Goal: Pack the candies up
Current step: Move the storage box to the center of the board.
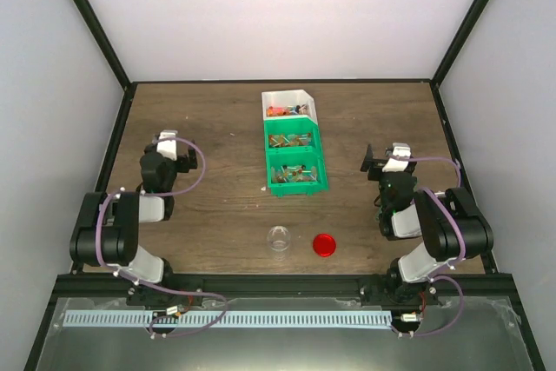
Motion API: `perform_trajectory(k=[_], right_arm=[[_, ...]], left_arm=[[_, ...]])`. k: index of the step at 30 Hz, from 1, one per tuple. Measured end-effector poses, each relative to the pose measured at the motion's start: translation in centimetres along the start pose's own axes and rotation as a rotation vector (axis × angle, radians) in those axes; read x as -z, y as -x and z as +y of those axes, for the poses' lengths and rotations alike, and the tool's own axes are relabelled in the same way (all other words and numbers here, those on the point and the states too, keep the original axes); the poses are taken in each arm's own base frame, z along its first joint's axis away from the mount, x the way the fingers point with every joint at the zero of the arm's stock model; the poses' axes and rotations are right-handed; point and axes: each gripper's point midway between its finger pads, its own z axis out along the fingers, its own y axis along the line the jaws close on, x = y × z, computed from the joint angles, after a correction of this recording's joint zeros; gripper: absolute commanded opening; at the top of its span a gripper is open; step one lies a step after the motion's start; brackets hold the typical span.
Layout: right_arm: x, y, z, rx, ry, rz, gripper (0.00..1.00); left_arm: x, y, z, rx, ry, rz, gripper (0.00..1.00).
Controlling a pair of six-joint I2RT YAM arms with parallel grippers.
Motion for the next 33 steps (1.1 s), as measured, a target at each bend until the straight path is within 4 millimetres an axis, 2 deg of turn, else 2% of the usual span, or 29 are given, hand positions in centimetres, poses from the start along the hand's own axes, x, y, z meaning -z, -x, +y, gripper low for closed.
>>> perform_trajectory(k=[2,4,7,9,10,13,16,18,21,24,26,29,33], right_arm=[[0.0,0.0,0.0,0.000,0.000,0.000,1.00],[0.0,0.0,0.0,0.000,0.000,0.000,1.00],[0.0,0.0,0.0,0.000,-0.001,0.000,1.00],[0.0,0.0,0.0,0.000,-0.001,0.000,1.00],[0.0,0.0,0.0,0.000,0.000,0.000,1.00],[0.0,0.0,0.0,0.000,0.003,0.002,1.00],[-0.2,-0.1,-0.2,-0.004,0.011,0.007,1.00],[-0.2,0.0,-0.1,-0.004,0.023,0.005,1.00],[-0.6,0.2,0.8,0.006,0.073,0.029,1.00],[-3.2,2.2,1.7,-0.017,0.093,0.075,1.00],[-5.7,4.8,2.6,-0.037,0.116,0.100,1.00],[-7.0,7.3,4.6,-0.056,0.207,0.149,1.00],[-6.4,7.0,6.6,-0.089,0.318,0.256,1.00]], left_arm=[[0.0,0.0,-0.2,-0.004,-0.003,0.018,1.00],[-0.3,0.9,-0.4,-0.005,-0.001,0.031,1.00],[-0.7,5.2,-0.7,0.018,0.016,-0.013,1.00],[-1.0,8.8,-1.1,0.040,0.027,-0.051,1.00],[-1.3,11.0,-1.6,0.055,0.030,-0.067,1.00],[-2.5,15.3,-4.1,0.104,0.015,-0.059,1.00],[-3.9,17.4,-8.2,0.138,-0.049,-0.009,1.00],[-5.0,17.2,-11.1,0.165,-0.088,0.050,1.00],[-7.2,14.8,-15.3,0.176,-0.124,0.195,1.00],[-9.7,11.7,-18.0,0.170,-0.119,0.347,0.97],[-10.9,10.0,-18.9,0.173,-0.109,0.422,0.95],[-11.2,7.2,-19.7,0.178,-0.100,0.536,0.90],[-9.7,4.8,-20.3,0.178,-0.108,0.650,0.88]])
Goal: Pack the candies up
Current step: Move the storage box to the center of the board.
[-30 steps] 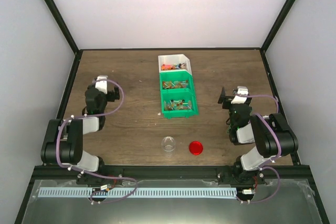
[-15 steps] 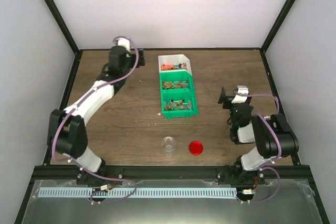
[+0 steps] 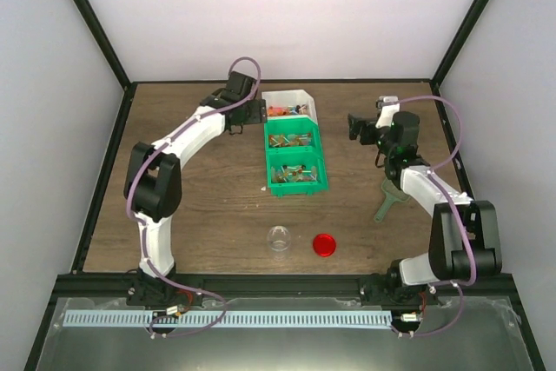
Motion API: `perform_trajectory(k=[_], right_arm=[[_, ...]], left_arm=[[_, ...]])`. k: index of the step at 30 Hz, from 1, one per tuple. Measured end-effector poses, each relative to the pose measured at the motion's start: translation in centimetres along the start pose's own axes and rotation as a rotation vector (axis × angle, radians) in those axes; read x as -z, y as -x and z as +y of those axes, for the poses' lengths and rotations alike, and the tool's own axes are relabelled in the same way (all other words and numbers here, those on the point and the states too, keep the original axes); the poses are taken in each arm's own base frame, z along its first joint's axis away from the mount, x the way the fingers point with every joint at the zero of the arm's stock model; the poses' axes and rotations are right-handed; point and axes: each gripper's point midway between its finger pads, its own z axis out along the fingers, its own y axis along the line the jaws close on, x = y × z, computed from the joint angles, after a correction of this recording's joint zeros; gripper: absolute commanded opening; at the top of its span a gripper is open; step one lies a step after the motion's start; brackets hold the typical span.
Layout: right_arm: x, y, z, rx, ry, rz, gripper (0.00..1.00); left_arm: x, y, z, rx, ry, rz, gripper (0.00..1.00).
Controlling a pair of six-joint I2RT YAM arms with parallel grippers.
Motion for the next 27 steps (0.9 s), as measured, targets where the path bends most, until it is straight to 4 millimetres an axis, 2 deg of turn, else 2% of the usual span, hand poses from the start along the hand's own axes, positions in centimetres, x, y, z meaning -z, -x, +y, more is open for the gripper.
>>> perform_trajectory(k=[3,6,11,15,18,20,21,23,27], right_arm=[[0.5,-1.5,1.5,-0.043,0.085,0.070,1.00],[1.4,-2.0,2.7,-0.091,0.146,0.090,1.00],[1.1,-3.2,1.9,-0.213,0.084,0.181,1.00],[0.7,-3.5,1.5,-0.257,0.057,0.222,0.95],[0.5,-4.0,1.4,-0.280,0.051,0.250,0.81],[0.5,-4.6,1.4,-0.291,0.047,0.272,0.60],[0.5,-5.0,1.3,-0.298,0.043,0.286,0.55],[0.6,-5.3,1.3,-0.301,0.040,0.300,0.49],[0.6,-5.5,1.3,-0.303,0.035,0.305,0.46]], left_arm=[[0.1,-1.4,-1.1,-0.014,-0.020,0.045,0.86],[0.4,-2.6,-2.9,-0.038,-0.051,0.071,0.81],[0.7,-4.1,-4.9,-0.057,-0.092,0.104,0.74],[0.3,-5.4,-4.7,-0.052,-0.089,0.137,0.66],[-0.2,-6.7,-4.2,-0.050,-0.080,0.174,0.62],[-0.6,-7.3,-4.1,-0.050,-0.078,0.192,0.58],[-0.8,-7.6,-4.1,-0.054,-0.076,0.202,0.57],[-1.4,-8.1,-4.0,-0.061,-0.072,0.216,0.57],[-3.0,-9.3,-3.7,-0.079,-0.052,0.259,0.53]])
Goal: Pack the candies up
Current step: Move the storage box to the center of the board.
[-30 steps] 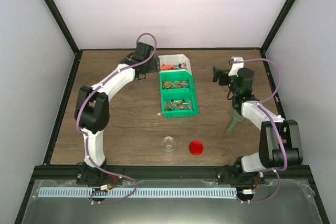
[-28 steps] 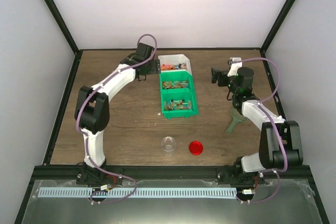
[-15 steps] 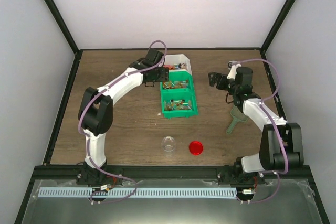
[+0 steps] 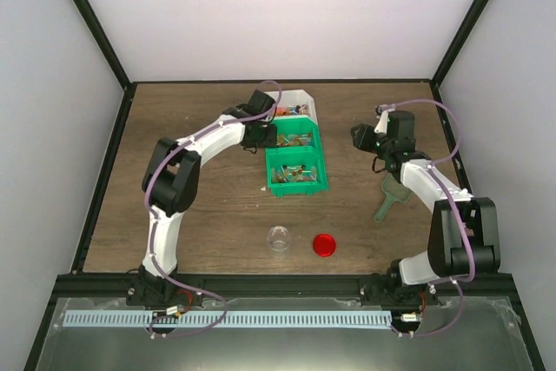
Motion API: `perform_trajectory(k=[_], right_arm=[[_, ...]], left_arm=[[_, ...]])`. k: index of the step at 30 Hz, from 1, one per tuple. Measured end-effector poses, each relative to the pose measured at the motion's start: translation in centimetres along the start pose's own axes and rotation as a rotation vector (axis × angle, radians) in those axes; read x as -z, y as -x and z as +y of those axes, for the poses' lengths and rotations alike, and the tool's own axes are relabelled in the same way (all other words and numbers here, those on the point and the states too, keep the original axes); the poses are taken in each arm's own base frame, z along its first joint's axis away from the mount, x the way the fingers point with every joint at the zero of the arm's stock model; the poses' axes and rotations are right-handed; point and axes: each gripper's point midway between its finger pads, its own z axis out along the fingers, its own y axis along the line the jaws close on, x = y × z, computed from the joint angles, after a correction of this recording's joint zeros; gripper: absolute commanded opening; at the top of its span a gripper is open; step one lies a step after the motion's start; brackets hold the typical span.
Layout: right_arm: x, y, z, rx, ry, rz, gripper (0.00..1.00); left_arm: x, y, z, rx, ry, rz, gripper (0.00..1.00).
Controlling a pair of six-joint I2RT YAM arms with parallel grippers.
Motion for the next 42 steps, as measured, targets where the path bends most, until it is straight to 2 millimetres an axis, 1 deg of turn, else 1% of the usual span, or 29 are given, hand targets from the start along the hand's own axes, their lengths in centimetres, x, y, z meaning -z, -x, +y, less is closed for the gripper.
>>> perform_trajectory(k=[2,5,6,7,8,9,14,18,20,22,23,24,27,29,31,33,37,38,40,41,42], right_arm=[[-0.1,-0.1,0.0,-0.003,0.001,0.005,0.46],[-0.5,-0.6,-0.3,-0.013,-0.004,0.026,0.46],[-0.7,-0.8,-0.4,-0.016,-0.007,0.035,0.46],[-0.8,-0.9,-0.5,-0.018,-0.009,0.042,0.45],[-0.8,-0.9,-0.5,-0.020,-0.011,0.046,0.46],[-0.8,-0.9,-0.5,-0.020,-0.011,0.046,0.45],[-0.8,-1.1,-0.6,-0.022,-0.014,0.053,0.46],[-0.8,-1.1,-0.6,-0.022,-0.014,0.054,0.46],[-0.8,-1.1,-0.6,-0.022,-0.015,0.056,0.46],[-0.8,-1.2,-0.6,-0.022,-0.016,0.058,0.46],[-0.8,-1.2,-0.6,-0.022,-0.016,0.059,0.46],[-0.8,-1.2,-0.6,-0.022,-0.016,0.059,0.46],[-0.8,-1.2,-0.5,-0.020,-0.011,0.061,0.46],[-0.8,-1.3,-0.4,-0.020,-0.004,0.064,0.46],[-0.8,-1.3,-0.3,-0.021,0.003,0.067,0.46],[-0.8,-1.4,-0.2,-0.022,0.008,0.072,0.46],[-0.8,-1.6,-0.1,-0.025,0.015,0.081,0.49],[-0.8,-1.7,-0.1,-0.025,0.017,0.082,0.51],[-0.8,-1.7,0.0,-0.028,0.019,0.083,0.53],[-0.8,-1.7,0.0,-0.033,0.020,0.083,0.53],[-0.8,-1.7,0.0,-0.034,0.021,0.084,0.53]], left_arm=[[-0.8,0.0,-0.1,-0.008,0.003,0.018,0.49],[-1.9,0.1,-0.3,-0.018,0.003,0.033,0.40],[-2.2,0.2,-0.4,-0.021,0.003,0.038,0.35],[-2.4,0.2,-0.4,-0.026,0.004,0.042,0.26],[-2.5,0.2,-0.4,-0.027,0.006,0.046,0.22],[-2.6,0.2,-0.4,-0.034,0.010,0.050,0.21],[-2.6,0.4,0.1,-0.047,0.030,0.063,0.21],[-2.5,0.9,0.5,-0.073,0.039,0.069,0.16],[-2.7,1.2,0.8,-0.089,0.042,0.074,0.16],[-2.8,1.6,0.9,-0.122,0.036,0.075,0.15],[-2.8,1.8,1.0,-0.146,0.029,0.075,0.12],[-2.8,1.9,1.0,-0.170,0.023,0.077,0.10],[-2.8,2.2,1.0,-0.250,-0.003,0.080,0.10],[-2.7,2.2,0.6,-0.322,-0.028,0.093,0.12],[-2.6,2.2,0.2,-0.380,-0.053,0.097,0.18],[-2.3,2.7,-0.2,-0.418,-0.073,0.084,0.28],[-1.8,4.3,-0.2,-0.417,-0.073,0.038,0.61],[-1.7,4.7,0.1,-0.401,-0.058,0.028,0.65],[-1.7,5.4,0.9,-0.360,-0.012,0.005,0.66],[-1.6,5.7,1.3,-0.325,0.012,-0.005,0.67],[-1.4,6.0,1.8,-0.278,0.045,-0.013,0.64]])
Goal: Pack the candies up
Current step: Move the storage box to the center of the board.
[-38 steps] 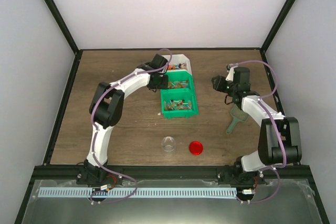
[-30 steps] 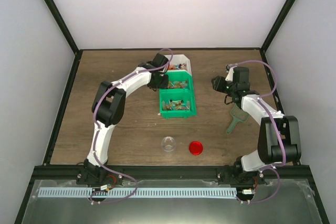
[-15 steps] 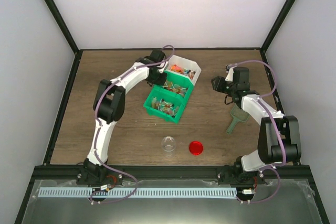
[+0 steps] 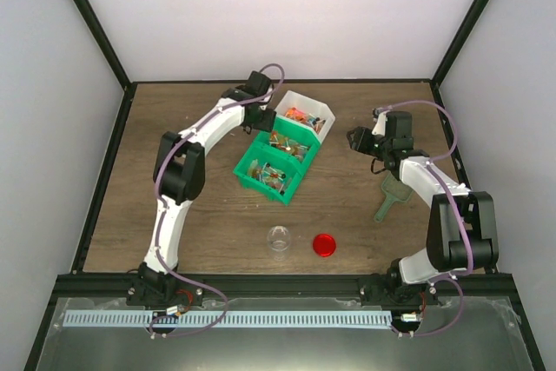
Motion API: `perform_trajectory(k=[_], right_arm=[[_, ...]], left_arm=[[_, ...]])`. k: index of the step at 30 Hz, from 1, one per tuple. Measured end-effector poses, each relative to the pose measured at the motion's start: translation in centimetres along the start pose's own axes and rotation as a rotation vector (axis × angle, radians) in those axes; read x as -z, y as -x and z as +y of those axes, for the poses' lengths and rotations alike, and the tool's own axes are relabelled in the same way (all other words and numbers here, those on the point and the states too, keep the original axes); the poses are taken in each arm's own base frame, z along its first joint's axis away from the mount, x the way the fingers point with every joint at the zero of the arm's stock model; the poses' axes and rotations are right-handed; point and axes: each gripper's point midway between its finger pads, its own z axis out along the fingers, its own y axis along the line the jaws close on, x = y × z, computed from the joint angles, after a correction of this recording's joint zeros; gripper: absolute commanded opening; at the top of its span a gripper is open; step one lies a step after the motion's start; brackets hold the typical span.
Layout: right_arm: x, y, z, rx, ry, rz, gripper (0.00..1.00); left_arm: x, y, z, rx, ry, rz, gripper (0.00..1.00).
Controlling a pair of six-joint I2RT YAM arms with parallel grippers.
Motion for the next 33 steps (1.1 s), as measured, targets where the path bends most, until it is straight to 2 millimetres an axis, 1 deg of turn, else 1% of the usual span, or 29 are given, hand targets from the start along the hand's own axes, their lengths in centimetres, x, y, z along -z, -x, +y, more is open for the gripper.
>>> perform_trajectory(k=[1,2,4,6,8,10,11,13,14,16,18,22,23,24,31,33], right_arm=[[0.0,0.0,0.0,-0.003,0.001,0.000,0.54],[0.0,0.0,0.0,-0.004,0.001,0.001,0.58],[-0.1,-0.1,-0.2,-0.010,-0.006,0.002,0.66],[-0.3,-0.3,-0.6,-0.021,-0.023,0.008,0.68],[-0.5,-0.6,-1.0,-0.028,-0.042,0.018,0.68],[-0.6,-0.9,-1.3,-0.038,-0.055,0.030,0.69],[-0.7,-1.1,-1.5,-0.045,-0.061,0.039,0.69],[-0.8,-1.3,-1.7,-0.055,-0.071,0.050,0.70],[-0.8,-1.4,-1.8,-0.058,-0.073,0.052,0.71],[-0.8,-1.3,-1.7,-0.062,-0.074,0.051,0.73],[-0.8,-1.4,-1.7,-0.069,-0.074,0.052,0.74],[-0.9,-1.5,-1.8,-0.078,-0.076,0.057,0.75],[-0.9,-1.5,-1.8,-0.078,-0.076,0.058,0.75],[-0.9,-1.5,-1.8,-0.078,-0.077,0.058,0.75],[-0.9,-1.5,-1.8,-0.078,-0.077,0.058,0.75],[-0.9,-1.5,-1.8,-0.078,-0.077,0.058,0.75]], left_arm=[[0.2,0.1,0.5,0.049,0.034,-0.005,0.60],[0.7,0.3,1.0,0.114,0.071,-0.017,0.59],[2.1,0.7,2.0,0.244,0.135,-0.054,0.61],[4.6,1.4,2.9,0.368,0.182,-0.113,0.58],[7.7,2.4,3.1,0.467,0.210,-0.188,0.58],[10.8,3.5,2.4,0.550,0.208,-0.268,0.59],[12.2,3.8,1.7,0.600,0.195,-0.296,0.59],[13.8,3.9,0.4,0.693,0.166,-0.317,0.60],[14.0,3.7,-0.1,0.731,0.154,-0.313,0.65],[13.7,2.5,-0.7,0.816,0.144,-0.277,0.73],[12.3,0.3,-0.8,0.900,0.153,-0.216,0.74],[8.1,-7.1,-0.7,1.037,0.220,-0.040,0.74],[7.5,-8.3,-0.7,1.057,0.231,-0.008,0.74],[7.1,-9.0,-0.9,1.076,0.234,0.013,0.74],[6.7,-7.9,-2.6,1.163,0.145,0.029,0.74],[6.5,-7.9,-2.8,1.175,0.134,0.036,0.72]])
